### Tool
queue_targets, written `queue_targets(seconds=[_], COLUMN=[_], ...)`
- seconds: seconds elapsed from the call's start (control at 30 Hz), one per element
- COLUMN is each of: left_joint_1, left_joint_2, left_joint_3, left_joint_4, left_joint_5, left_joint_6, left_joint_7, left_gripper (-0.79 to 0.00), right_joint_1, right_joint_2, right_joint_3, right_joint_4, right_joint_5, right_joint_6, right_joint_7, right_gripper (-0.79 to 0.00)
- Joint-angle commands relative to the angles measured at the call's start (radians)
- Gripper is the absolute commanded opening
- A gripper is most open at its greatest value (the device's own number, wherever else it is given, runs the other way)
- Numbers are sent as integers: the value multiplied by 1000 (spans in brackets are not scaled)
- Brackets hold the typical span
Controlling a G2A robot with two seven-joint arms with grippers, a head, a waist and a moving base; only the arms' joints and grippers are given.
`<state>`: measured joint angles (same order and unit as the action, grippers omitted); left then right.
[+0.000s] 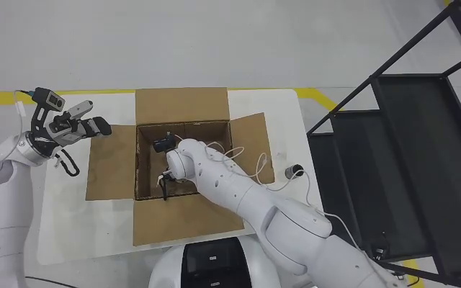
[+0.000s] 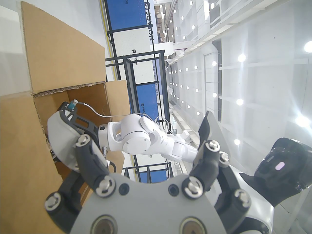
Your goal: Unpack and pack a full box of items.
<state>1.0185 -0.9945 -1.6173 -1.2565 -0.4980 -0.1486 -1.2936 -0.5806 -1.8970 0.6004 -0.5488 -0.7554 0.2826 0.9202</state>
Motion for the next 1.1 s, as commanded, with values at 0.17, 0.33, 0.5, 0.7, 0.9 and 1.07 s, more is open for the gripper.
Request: queue_targets(seconds=[0.17, 0.33, 0.5, 0.7, 0.9, 1.07], left_joint_1=[0, 0, 0, 0, 0, 0], left_joint_2=[0, 0, 0, 0, 0, 0], left_joint_3=[0, 0, 0, 0, 0, 0], left_joint_4=[0, 0, 0, 0, 0, 0], left_joint_5=[0, 0, 0, 0, 0, 0], left_joint_6=[0, 0, 0, 0, 0, 0], left_joint_7=[0, 0, 0, 0, 0, 0], left_gripper=[0, 0, 0, 0, 0, 0], right_joint_1=[5, 8, 9, 7, 3, 2], right_joint_2=[-9, -12, -14, -17, -19, -16], right_joint_3=[6, 9, 11, 13, 14, 25], right_joint_4=[25, 36, 34, 31, 19, -18], right_joint_5=[2, -9, -21, -34, -52, -65], right_joint_6=[-3, 0, 6, 12, 23, 40], right_joint_7=[-5, -3, 2, 13, 15, 8], right_gripper=[-172, -179, -551, -785, -785, -785])
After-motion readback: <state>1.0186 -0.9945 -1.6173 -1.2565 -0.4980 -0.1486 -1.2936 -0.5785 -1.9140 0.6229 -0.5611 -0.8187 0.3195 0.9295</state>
